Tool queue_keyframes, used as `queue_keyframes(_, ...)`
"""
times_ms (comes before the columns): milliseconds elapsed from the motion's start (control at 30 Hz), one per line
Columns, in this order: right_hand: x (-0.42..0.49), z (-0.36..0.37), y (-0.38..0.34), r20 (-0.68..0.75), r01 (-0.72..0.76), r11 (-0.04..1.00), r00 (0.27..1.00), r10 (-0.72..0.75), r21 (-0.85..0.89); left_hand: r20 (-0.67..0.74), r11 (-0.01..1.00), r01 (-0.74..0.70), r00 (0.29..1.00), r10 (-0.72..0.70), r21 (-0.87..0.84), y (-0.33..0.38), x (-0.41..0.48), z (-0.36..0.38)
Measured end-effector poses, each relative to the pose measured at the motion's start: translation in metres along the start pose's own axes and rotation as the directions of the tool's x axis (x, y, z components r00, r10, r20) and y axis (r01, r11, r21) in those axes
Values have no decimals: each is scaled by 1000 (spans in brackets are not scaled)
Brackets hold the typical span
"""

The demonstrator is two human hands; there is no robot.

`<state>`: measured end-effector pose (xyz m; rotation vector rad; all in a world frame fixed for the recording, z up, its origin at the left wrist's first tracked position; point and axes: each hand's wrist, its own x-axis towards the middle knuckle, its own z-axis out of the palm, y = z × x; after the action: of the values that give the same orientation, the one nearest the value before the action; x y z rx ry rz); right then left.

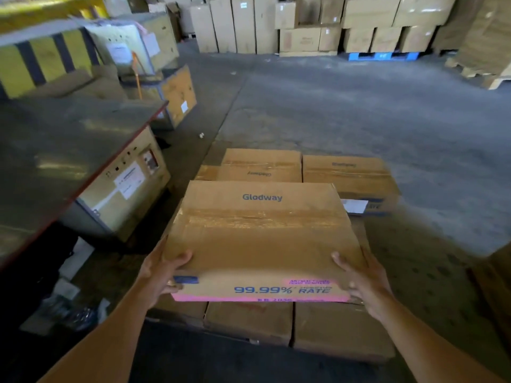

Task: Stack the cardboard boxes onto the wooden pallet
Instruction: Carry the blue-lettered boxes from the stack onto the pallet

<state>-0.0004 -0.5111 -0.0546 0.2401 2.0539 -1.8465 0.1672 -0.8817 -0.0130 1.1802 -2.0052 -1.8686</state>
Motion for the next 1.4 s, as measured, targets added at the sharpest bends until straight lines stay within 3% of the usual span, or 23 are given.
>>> queue_keyframes(700,225,169,74,-72,-121,991,991,117,-60,97,955,292,951,-295,42,-59,323,-18)
queue_keyframes(833,260,192,84,-47,-164,986,986,162,-22,137,956,290,946,-293,41,-68,381,-7)
queue_keyframes(1033,306,209,103,-161,-106,994,982,99,-35,199,965,261,944,-262,34,-94,451,11)
queue_keyframes(1400,342,215,142,-231,-162,983,963,138,-91,213,958,283,934,-287,49,-137,488,32)
